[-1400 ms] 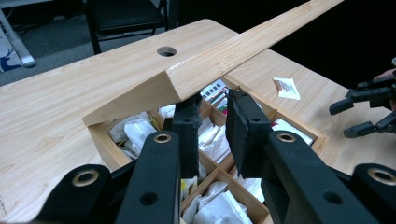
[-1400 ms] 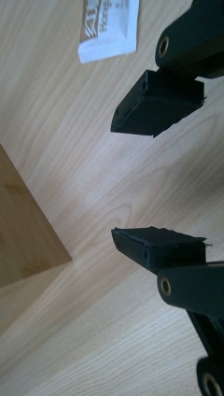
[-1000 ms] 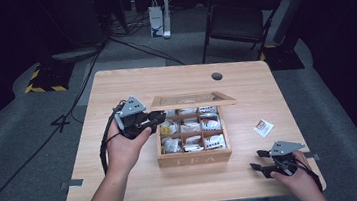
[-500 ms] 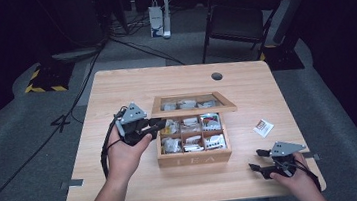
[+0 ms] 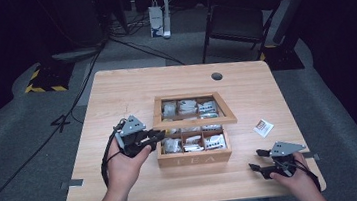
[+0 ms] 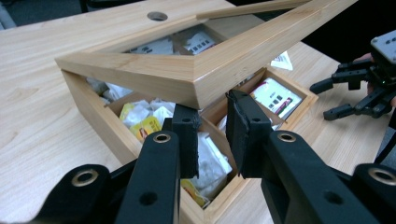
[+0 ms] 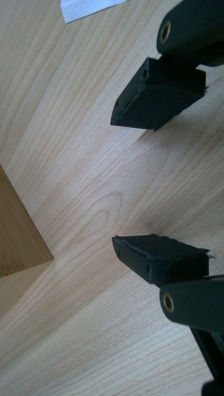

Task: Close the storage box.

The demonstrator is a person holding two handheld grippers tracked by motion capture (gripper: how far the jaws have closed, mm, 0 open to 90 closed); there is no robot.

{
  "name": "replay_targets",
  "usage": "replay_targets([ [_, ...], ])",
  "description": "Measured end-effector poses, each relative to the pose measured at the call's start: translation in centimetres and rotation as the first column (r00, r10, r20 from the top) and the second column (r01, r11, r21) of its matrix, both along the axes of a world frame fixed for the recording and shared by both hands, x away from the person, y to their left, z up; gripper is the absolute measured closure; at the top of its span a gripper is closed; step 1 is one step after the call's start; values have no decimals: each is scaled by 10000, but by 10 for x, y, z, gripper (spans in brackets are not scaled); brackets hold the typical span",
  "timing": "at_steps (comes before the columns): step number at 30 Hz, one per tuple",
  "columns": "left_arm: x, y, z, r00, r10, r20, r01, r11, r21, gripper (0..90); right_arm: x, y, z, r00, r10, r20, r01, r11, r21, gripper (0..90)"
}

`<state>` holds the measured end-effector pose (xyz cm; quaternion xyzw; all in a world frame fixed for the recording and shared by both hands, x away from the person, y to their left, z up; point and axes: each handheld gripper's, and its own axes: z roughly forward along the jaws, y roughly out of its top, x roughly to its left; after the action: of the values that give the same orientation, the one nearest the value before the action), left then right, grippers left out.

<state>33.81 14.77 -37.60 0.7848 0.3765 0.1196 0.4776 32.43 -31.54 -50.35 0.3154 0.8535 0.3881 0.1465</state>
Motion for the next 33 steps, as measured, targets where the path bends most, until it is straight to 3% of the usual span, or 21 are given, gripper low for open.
replay_targets([
  [14,-3,1,-14,9983,368,-450,-350,9986,396,751,0,0,0,10000,12,-24,-12,10000,37,356],
  [33,-14,1,-31,9977,203,-648,-156,9973,722,734,0,1,0,10000,10,-62,-10,10000,48,349],
])
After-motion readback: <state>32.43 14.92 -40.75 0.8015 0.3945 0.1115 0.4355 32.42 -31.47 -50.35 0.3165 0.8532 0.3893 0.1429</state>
